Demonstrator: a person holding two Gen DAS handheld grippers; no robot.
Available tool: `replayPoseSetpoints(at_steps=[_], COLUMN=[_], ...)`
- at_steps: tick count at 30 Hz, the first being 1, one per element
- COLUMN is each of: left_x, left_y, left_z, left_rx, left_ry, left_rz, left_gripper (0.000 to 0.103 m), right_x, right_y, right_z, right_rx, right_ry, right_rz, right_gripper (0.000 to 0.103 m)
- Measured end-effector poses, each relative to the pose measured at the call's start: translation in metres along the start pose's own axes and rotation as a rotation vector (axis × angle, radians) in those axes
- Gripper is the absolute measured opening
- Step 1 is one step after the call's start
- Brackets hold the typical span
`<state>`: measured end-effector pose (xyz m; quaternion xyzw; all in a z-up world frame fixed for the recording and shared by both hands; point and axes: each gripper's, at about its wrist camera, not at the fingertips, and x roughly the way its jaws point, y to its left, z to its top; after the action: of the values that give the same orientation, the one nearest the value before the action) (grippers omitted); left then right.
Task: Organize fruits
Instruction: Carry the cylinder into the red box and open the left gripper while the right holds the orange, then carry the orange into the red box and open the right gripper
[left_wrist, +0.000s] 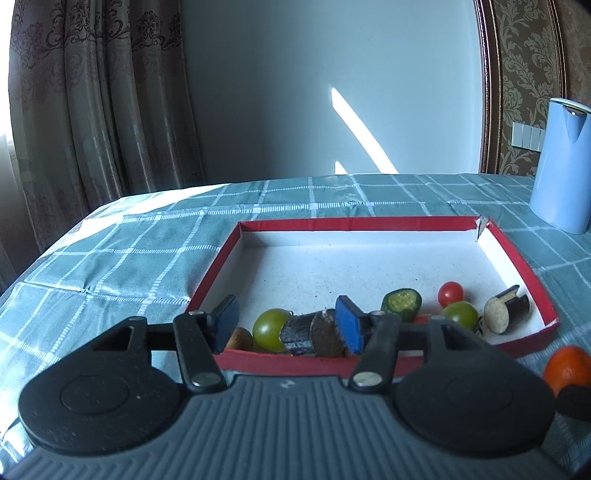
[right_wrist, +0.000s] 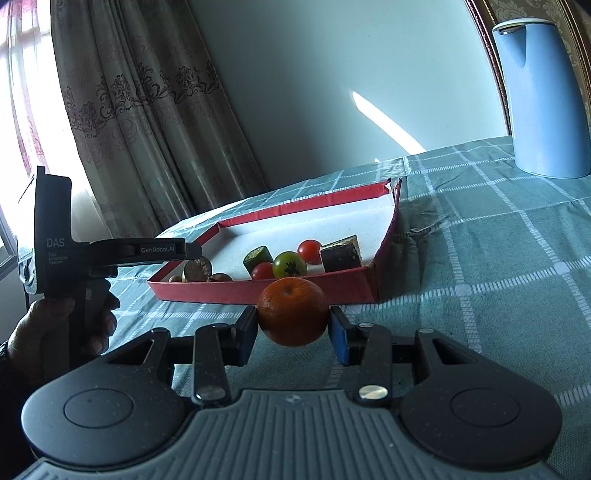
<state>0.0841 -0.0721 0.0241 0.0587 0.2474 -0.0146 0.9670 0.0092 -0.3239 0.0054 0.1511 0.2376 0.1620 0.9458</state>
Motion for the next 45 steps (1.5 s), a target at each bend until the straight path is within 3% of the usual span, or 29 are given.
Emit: replayPoseSetpoints(at_steps=[4, 7, 17, 25, 30, 39, 42, 43, 44, 45], left_x=[-0.027, -0.041, -0.049, -0.047, -0.047, -0.049, -0.049, -0.050, -0.050, -0.050], left_y=[0.011, 0.019, 0.053, 0.061, 0.064, 0.064, 0.064, 0.064, 0.064, 0.064], left_z=[-0.021, -0.035, -0.063, -0.067, -0.067, -0.067, -0.067, -0.067, -0.066, -0.066], left_rx=[0.007, 0.011, -0.072, -0.118, -0.140, -0.139, -0.138, -0.139, -0.139, -0.138], left_ry=[-0.015, -0.022, 0.013, 0.029, 0.030, 0.017, 0.012, 0.010, 0.008, 0.005], left_rz=[0.007, 0.019, 0.021, -0.004, -0.010, -0.008, -0.006, -0.003, -0.001, 0.000], left_gripper=[0.078, 0.083, 0.085, 0.093, 0.094, 0.096, 0.097, 0.098, 0.098, 0.099], right_x=[-0.001, 0.000, 0.019, 0.077, 0.106, 0.121, 0.120, 0.119, 0.116, 0.112], right_y=[0.002, 0.008, 0.045, 0.068, 0.067, 0.061, 0.060, 0.059, 0.059, 0.059], right_z=[0.000, 0.000, 0.024, 0.058, 0.060, 0.055, 0.056, 0.056, 0.056, 0.056], right_rx=[-0.009, -0.035, -0.104, -0.170, -0.186, -0.176, -0.169, -0.165, -0.161, -0.156], right_ry=[-0.003, 0.001, -0.030, -0.025, 0.001, 0.017, 0.004, -0.002, -0.014, -0.040], right_rz=[-0.014, -0.037, -0.074, -0.159, -0.200, -0.232, -0.246, -0.252, -0.256, -0.259], right_gripper=[0.041, 0.041, 0.041, 0.041, 0.041, 0.043, 0.054, 0.070, 0.079, 0.079])
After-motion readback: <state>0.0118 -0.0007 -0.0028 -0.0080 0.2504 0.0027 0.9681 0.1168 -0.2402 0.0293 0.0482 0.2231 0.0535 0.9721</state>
